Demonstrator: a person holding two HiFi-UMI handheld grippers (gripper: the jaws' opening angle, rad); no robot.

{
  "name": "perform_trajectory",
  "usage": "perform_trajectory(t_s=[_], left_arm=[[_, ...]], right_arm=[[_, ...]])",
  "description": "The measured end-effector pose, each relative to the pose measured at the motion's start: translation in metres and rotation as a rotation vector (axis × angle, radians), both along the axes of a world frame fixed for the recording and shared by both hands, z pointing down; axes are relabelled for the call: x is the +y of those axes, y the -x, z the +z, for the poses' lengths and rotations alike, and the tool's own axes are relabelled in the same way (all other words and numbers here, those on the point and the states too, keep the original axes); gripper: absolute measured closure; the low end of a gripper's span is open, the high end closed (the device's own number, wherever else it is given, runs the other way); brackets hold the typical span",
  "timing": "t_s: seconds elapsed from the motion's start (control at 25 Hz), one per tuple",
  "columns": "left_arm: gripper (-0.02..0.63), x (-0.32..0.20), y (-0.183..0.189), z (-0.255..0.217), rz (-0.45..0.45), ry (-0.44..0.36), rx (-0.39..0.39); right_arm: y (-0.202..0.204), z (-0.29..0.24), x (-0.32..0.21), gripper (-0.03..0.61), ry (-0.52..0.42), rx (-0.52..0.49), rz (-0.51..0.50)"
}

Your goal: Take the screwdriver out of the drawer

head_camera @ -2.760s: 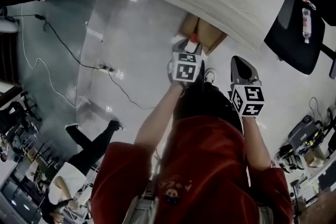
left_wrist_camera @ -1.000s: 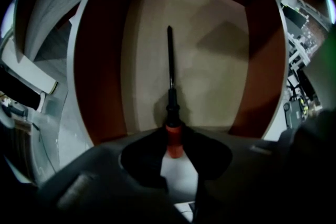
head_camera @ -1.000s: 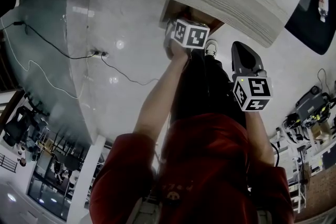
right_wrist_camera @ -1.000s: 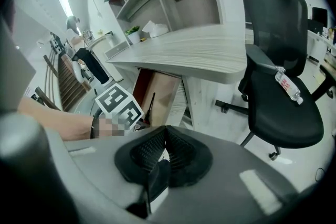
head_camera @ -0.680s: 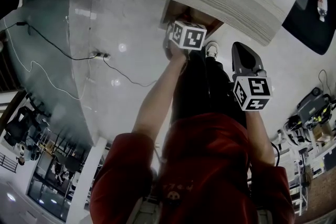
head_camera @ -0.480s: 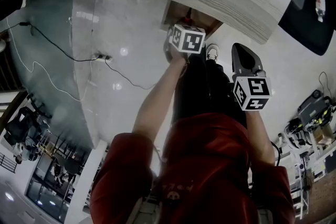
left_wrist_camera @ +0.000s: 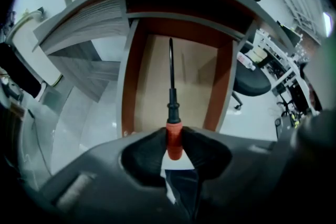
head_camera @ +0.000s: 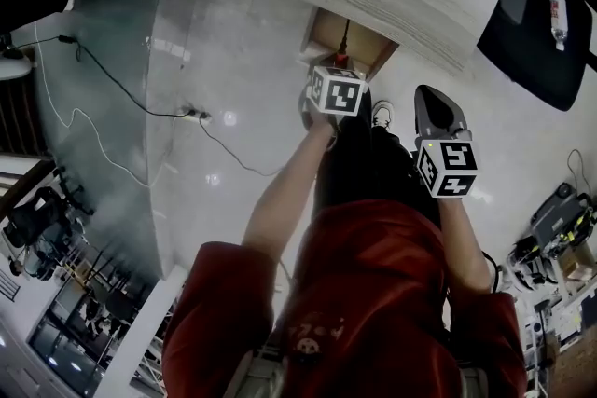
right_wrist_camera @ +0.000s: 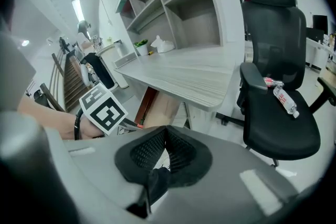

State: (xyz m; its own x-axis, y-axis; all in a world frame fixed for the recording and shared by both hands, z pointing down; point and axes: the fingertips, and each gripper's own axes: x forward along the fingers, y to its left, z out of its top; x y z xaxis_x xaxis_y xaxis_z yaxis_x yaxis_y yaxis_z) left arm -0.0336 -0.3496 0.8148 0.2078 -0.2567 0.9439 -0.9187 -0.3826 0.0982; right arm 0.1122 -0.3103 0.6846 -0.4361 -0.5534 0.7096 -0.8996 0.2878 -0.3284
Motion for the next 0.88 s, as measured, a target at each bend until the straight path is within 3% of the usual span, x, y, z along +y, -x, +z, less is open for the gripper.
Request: perform_trajectory(t_s=[0.48,0.88], left_arm=[[0.52,0.072,0.013,-0.072,-0.078,-0.061,0.032],[0.52,0.123,0.029,-0.155,-0.188,-0.204,0.079]], right_arm=[[0.008,-0.055,0.043,0.577,-0.108,0.004,-0.053],[0.011,-0.1,0.075,0.577,-0.2,0.016,-0.081]])
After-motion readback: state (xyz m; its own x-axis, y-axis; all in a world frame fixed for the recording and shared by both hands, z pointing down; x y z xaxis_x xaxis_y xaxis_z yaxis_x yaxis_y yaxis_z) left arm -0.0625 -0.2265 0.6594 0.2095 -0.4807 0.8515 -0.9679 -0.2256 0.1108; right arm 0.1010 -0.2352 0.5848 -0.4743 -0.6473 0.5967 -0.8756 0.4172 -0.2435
